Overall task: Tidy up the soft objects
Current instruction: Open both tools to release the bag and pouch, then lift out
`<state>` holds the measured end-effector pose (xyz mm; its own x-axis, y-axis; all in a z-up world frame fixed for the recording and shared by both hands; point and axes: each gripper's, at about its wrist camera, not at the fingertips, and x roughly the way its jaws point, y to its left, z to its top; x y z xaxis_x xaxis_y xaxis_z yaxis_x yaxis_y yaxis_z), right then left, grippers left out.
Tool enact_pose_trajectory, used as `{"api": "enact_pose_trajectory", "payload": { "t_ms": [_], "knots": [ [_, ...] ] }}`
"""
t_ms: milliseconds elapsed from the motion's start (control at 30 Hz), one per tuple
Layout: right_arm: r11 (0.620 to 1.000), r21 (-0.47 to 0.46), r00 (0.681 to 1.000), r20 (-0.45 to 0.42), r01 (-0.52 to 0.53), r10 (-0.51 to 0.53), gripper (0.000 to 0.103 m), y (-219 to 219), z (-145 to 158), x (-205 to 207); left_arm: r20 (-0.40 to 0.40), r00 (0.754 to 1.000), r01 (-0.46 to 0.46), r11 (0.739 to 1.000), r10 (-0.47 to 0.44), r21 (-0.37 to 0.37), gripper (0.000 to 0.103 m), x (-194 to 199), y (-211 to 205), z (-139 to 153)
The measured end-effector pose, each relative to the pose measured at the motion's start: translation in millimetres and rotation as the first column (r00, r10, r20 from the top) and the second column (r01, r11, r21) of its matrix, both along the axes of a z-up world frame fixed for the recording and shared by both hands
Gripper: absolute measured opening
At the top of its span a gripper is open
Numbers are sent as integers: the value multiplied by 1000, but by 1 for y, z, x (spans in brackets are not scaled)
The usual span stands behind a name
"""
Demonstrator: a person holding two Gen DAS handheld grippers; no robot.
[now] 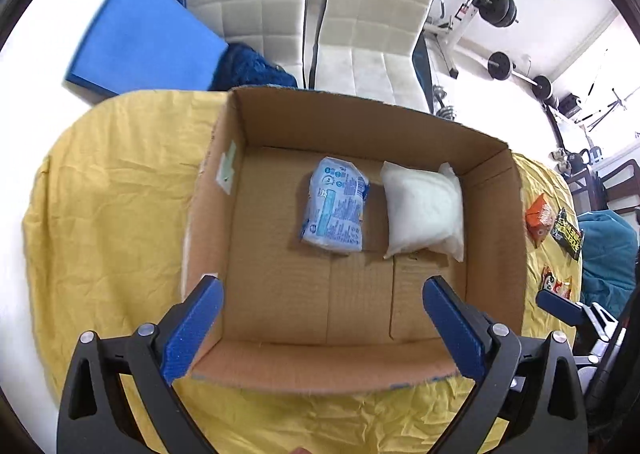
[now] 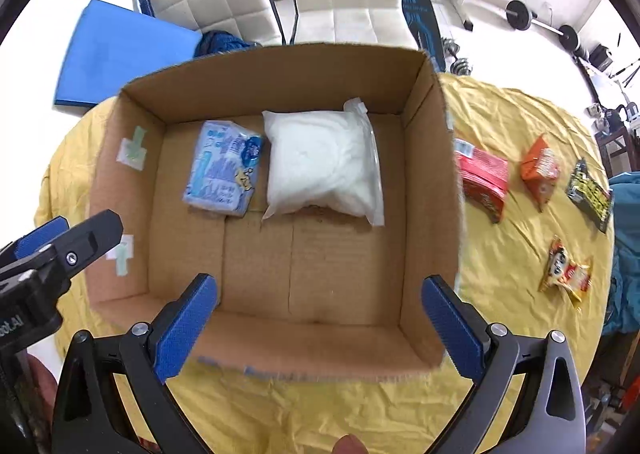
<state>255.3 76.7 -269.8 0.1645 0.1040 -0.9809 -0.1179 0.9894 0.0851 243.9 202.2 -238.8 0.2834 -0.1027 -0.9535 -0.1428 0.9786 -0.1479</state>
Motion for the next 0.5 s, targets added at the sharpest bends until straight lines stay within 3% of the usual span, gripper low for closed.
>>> {"api": "enact_pose_trajectory", "payload": {
  "t_ms": [133,167,500],
  "knots": [
    [1000,0,998,60,7,-7,103,-3,32,-25,55,999,-4,999,2,36,102,-24,-7,21],
    [998,-57,996,87,18,-13,103,-4,39,-30,68,998,-1,999,-2,49,102,-31,-9,28],
    [999,-36,986,166,20,-14,103,-11,96,-86,153,988,9,996,-22,85,102,-80,-21,83]
  ]
}}
